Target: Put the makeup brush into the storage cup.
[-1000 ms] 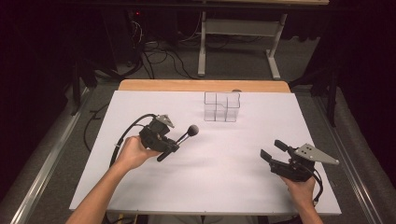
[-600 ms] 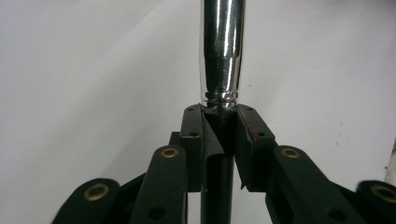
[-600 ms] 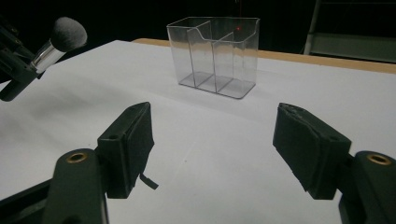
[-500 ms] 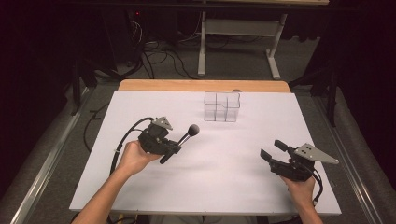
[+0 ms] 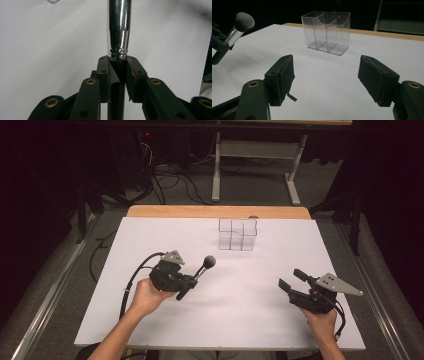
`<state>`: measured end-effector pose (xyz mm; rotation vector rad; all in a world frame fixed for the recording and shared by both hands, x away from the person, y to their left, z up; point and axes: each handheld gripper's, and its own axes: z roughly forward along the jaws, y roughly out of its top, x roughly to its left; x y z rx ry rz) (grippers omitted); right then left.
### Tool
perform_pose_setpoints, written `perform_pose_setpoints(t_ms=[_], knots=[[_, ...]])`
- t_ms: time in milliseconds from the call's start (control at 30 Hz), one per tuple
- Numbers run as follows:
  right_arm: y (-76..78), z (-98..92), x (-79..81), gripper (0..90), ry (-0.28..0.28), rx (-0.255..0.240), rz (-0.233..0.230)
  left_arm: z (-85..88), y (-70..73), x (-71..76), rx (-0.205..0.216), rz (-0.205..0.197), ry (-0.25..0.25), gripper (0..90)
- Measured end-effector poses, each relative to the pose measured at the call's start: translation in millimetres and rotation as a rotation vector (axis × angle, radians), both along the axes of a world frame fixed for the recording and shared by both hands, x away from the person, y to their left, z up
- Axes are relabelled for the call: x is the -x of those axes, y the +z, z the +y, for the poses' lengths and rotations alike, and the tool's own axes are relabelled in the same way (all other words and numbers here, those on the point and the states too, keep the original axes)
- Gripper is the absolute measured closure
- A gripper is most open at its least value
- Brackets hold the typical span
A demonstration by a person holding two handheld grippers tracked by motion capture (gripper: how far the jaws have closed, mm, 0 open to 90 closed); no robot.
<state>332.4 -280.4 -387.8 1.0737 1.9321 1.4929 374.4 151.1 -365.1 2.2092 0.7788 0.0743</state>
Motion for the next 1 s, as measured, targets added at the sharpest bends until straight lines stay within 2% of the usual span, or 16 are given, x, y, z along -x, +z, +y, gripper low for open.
perform_pose_setpoints(t_ms=[233,367,500,700,833,1000], knots=[[1.3,5.5,-0.1,29.7,0.008,-0.003,0.013,-1.6,-3.2,3.7,0.056,-0.014,0.016,74.5],[2.6,9.1,-0.3,29.6,0.016,-0.002,0.010,-3.3,-3.9,5.9,0.067,-0.023,0.020,74.5],[4.5,16.8,-2.2,29.5,0.029,-0.018,0.032,-5.9,-3.7,8.3,0.082,-0.038,0.029,74.5],[8.6,26.7,-4.0,30.9,0.054,0.002,0.080,-9.3,-3.8,11.8,0.098,-0.054,0.026,74.5],[10.2,31.2,-3.8,31.7,0.068,0.007,0.090,-11.1,-3.7,12.4,0.108,-0.061,0.023,74.5],[10.2,43.4,-6.4,32.8,0.116,0.011,0.125,-13.7,-3.9,13.7,0.117,-0.067,0.023,74.5]])
